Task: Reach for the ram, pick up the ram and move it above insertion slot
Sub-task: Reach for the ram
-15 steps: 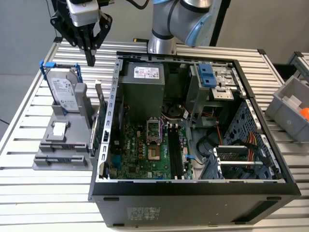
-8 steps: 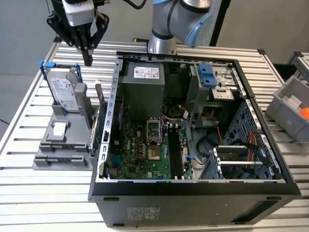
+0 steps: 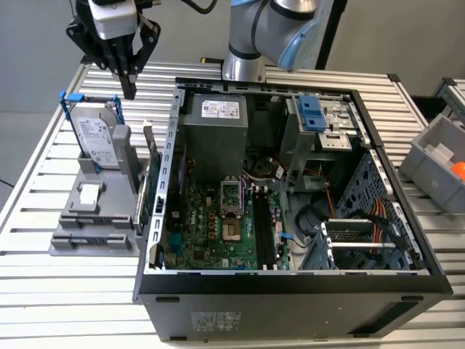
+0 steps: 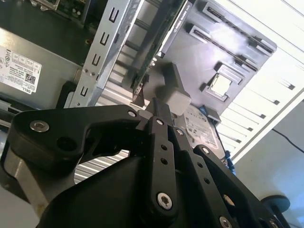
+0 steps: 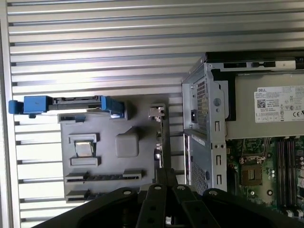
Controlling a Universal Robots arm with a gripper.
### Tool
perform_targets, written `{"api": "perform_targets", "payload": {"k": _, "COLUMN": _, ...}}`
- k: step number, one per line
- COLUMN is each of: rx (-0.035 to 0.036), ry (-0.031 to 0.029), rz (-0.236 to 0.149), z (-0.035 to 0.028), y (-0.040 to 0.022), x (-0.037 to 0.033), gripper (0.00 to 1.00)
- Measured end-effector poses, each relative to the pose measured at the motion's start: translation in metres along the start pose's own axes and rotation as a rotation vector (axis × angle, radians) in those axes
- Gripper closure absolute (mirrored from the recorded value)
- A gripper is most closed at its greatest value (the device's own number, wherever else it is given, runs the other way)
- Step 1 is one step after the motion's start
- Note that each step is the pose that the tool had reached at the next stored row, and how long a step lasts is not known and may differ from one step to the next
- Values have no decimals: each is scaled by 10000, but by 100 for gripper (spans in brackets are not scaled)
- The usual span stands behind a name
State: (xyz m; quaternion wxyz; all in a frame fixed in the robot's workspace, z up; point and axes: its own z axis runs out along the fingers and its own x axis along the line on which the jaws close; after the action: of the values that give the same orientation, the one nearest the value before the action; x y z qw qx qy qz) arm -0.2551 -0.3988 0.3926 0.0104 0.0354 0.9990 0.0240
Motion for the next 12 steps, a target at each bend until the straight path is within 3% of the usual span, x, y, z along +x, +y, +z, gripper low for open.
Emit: {"api": "perform_targets", "payload": {"k": 12, "rx": 0, "ry": 0, "rz": 0, "z": -1, "y": -4, "x": 60, "gripper": 100}}
